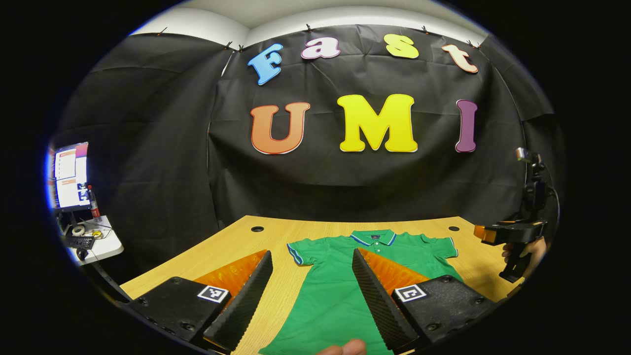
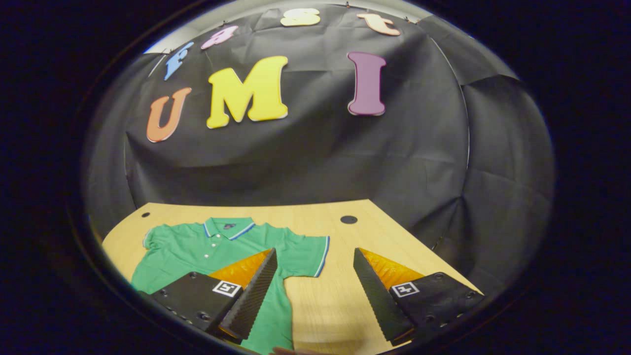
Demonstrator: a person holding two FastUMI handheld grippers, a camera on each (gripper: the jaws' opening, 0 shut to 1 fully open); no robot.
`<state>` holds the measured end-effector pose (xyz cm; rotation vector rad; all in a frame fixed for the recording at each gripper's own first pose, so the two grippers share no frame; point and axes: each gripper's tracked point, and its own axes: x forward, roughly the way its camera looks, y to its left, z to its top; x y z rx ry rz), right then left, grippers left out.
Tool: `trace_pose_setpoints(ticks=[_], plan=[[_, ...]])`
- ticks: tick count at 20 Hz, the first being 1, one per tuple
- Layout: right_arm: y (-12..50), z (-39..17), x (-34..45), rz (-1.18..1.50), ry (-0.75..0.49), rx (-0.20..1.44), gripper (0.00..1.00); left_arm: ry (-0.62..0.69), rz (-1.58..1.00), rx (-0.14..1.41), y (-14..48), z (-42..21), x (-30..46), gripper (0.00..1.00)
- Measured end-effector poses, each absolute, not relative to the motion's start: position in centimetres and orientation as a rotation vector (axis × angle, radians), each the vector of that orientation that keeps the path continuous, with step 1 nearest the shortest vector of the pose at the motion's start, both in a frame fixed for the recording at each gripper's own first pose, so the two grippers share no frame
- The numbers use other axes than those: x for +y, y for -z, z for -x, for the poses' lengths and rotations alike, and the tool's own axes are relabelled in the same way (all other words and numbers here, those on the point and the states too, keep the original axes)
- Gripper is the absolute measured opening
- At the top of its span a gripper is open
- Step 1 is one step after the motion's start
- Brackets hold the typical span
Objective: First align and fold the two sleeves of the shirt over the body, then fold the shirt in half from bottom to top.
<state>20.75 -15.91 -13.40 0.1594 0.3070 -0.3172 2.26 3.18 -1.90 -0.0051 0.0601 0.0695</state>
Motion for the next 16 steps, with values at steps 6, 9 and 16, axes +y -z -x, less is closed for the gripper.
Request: trace_pose_setpoints(ticks=[6,9,16], plan=[[19.2,-26.6,-18.4,-0.153,0.342,0.435,0.95,-0.075,0.022,0.074,2.4,-2.8,3.5,1.00],[21.1,-29.5,-18.8,-0.142,0.343,0.477,0.94,-0.074,0.021,0.080,2.5,-2.8,3.4,1.00],[24.6,-33.1,-17.3,-0.164,0.284,0.575,0.94,-0.099,0.002,0.038,1.3,-2.3,4.1,1.00]])
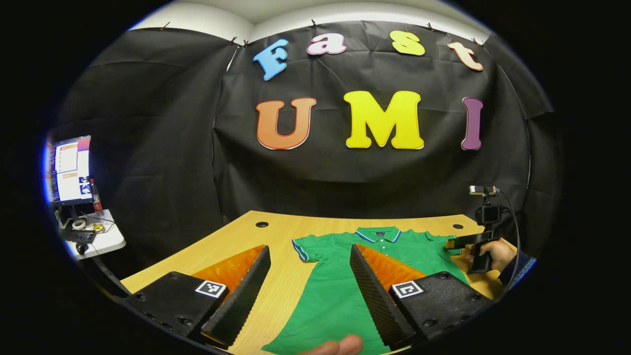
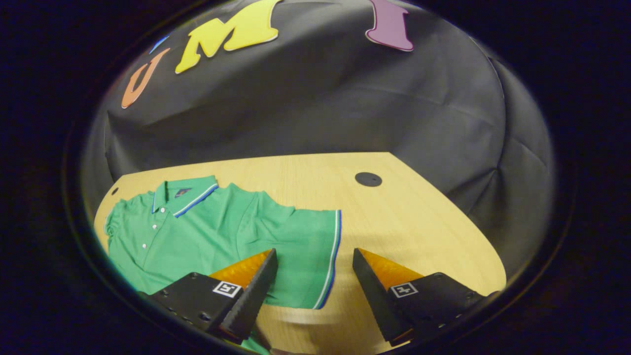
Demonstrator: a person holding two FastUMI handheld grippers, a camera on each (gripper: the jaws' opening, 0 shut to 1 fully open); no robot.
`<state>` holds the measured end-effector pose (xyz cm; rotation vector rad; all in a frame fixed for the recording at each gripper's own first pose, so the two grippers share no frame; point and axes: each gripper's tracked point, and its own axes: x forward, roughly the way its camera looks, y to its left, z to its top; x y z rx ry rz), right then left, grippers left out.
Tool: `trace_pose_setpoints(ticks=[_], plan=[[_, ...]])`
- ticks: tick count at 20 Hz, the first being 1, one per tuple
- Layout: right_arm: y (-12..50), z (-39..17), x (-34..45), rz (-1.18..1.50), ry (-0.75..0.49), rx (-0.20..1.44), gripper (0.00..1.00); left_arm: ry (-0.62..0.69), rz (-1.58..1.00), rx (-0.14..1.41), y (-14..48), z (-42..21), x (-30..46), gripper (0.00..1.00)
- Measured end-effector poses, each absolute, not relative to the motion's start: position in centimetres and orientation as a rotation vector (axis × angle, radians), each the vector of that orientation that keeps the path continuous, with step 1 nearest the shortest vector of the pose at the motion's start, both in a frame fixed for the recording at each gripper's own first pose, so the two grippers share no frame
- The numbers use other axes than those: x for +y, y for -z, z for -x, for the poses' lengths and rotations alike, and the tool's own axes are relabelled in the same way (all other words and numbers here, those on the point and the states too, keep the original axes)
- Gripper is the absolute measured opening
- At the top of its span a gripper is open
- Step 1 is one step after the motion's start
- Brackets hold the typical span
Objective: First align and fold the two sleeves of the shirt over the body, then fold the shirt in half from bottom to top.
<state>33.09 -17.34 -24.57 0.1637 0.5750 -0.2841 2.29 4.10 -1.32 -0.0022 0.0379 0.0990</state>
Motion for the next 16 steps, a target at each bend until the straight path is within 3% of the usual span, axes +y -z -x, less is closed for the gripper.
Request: trace_pose_setpoints(ticks=[1,5,9,11,16], plan=[[24.2,-33.7,-17.3,-0.178,0.287,0.562,0.94,-0.099,0.005,0.040,1.6,-2.3,4.1,1.00],[24.5,-33.9,-17.4,-0.257,0.314,0.575,0.65,-0.102,0.024,0.075,2.4,-2.6,4.0,1.00],[24.4,-34.4,-16.3,-0.286,0.269,0.571,0.05,-0.100,0.017,0.063,2.1,-2.7,3.9,1.00],[24.2,-34.5,-16.3,-0.233,0.258,0.582,0.00,-0.101,0.021,0.069,2.4,-2.9,4.0,1.00],[21.8,-34.5,-15.6,-0.105,0.237,0.545,0.00,-0.110,0.026,0.092,3.0,-3.2,4.4,1.00]])
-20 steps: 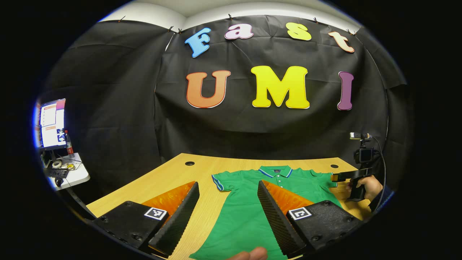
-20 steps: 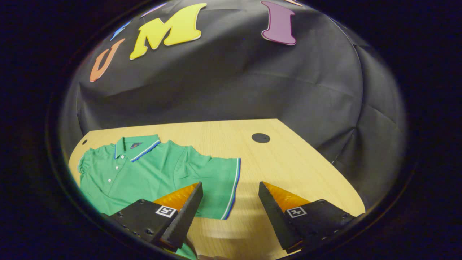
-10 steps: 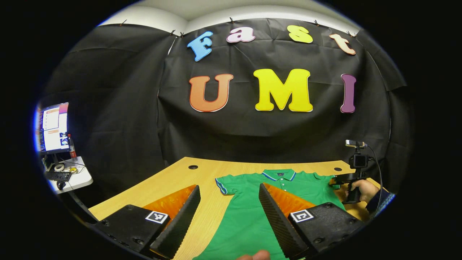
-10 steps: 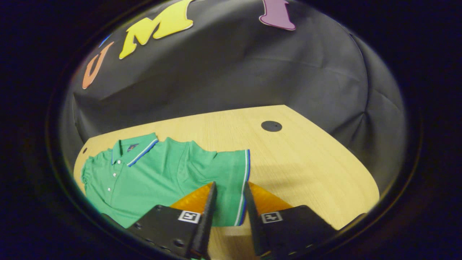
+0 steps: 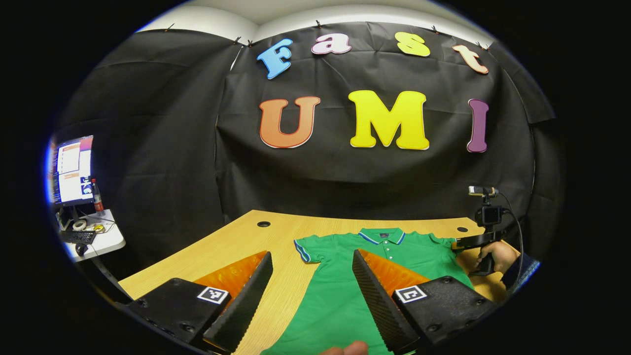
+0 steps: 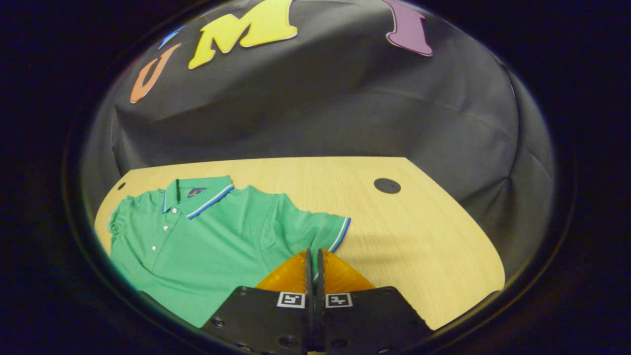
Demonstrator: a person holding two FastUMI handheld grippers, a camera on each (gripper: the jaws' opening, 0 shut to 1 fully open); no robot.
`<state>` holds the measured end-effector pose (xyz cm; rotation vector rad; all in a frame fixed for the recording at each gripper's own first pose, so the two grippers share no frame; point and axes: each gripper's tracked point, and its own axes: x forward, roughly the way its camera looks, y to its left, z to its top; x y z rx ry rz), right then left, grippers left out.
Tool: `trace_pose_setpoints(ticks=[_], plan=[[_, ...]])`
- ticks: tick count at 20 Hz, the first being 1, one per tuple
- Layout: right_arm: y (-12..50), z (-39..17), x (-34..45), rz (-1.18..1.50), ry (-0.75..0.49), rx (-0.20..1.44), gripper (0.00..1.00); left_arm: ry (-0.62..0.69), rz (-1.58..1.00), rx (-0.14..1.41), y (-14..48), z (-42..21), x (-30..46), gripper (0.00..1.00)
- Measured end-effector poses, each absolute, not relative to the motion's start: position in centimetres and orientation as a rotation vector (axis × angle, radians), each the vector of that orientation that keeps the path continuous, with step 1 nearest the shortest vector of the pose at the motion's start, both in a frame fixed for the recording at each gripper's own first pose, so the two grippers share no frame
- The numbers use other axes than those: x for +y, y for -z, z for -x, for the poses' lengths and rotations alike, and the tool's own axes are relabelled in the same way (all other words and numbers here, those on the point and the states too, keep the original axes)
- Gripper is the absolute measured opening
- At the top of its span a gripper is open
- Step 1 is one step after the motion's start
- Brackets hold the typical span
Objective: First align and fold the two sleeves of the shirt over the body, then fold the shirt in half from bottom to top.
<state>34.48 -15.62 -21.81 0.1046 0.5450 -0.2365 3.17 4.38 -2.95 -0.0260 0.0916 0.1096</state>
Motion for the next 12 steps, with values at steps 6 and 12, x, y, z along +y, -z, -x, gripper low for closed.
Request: trace_pose_setpoints(ticks=[6,12], plan=[[18.8,-34.7,-13.2,0.090,0.224,0.483,0.00,-0.129,0.010,0.078,2.5,-3.1,4.8,1.00],[16.7,-35.0,-6.1,0.173,0.110,0.417,0.24,-0.134,0.005,0.094,3.0,-3.1,4.8,1.00]])
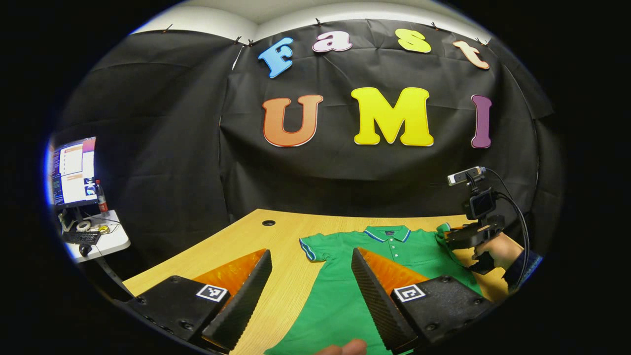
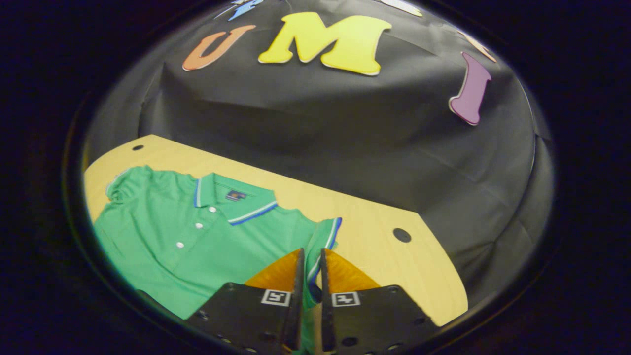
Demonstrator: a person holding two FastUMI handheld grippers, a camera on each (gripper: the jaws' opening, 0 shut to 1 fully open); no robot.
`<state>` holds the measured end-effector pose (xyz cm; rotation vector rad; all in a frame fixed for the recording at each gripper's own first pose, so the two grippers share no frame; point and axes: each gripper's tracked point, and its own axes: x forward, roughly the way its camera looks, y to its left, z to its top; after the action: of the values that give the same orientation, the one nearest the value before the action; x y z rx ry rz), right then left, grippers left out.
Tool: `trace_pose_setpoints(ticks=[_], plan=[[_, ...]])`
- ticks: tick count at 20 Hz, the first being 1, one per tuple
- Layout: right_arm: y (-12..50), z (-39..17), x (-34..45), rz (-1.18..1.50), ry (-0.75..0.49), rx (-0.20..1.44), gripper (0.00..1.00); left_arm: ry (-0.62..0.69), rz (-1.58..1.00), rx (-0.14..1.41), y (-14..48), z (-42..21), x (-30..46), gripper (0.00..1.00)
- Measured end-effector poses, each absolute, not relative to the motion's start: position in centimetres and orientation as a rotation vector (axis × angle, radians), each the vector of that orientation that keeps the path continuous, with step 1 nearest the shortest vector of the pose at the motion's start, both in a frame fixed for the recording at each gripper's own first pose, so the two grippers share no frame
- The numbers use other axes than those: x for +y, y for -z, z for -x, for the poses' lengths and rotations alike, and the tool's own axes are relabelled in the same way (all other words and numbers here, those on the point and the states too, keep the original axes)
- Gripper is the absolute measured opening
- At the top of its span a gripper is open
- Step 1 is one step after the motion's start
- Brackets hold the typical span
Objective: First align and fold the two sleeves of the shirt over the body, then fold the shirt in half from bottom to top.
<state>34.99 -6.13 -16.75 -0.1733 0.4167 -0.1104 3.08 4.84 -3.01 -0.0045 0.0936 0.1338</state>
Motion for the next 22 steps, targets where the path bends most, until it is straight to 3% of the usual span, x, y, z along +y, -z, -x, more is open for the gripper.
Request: trace_pose_setpoints(ticks=[2,3,6,9,10,14,19,22], plan=[[14.4,-34.4,-4.2,0.145,0.083,0.367,0.30,-0.135,0.005,0.094,3.1,-3.4,4.8,1.00],[12.9,-34.0,-3.6,0.131,0.073,0.337,0.39,-0.134,0.006,0.091,3.1,-3.6,4.8,1.00],[9.0,-31.9,-1.9,0.101,0.037,0.278,0.89,-0.142,0.013,0.102,3.5,-3.8,4.4,1.00],[5.7,-28.7,-0.8,0.106,-0.010,0.220,0.92,-0.168,0.006,0.105,3.8,-4.4,4.6,1.00],[4.8,-27.6,-0.4,0.095,-0.028,0.207,0.96,-0.183,-0.001,0.113,4.0,-4.4,4.7,1.00],[2.8,-21.8,-0.6,0.059,-0.079,0.166,0.95,-0.275,-0.006,0.094,3.6,-3.9,5.8,1.00],[0.8,-14.0,-4.6,0.084,-0.019,0.083,0.95,-0.230,0.000,0.100,3.3,-4.3,3.6,1.00],[0.2,-9.7,-5.5,0.063,-0.048,0.042,0.95,-0.190,-0.023,0.124,2.9,-5.9,2.7,1.00]])
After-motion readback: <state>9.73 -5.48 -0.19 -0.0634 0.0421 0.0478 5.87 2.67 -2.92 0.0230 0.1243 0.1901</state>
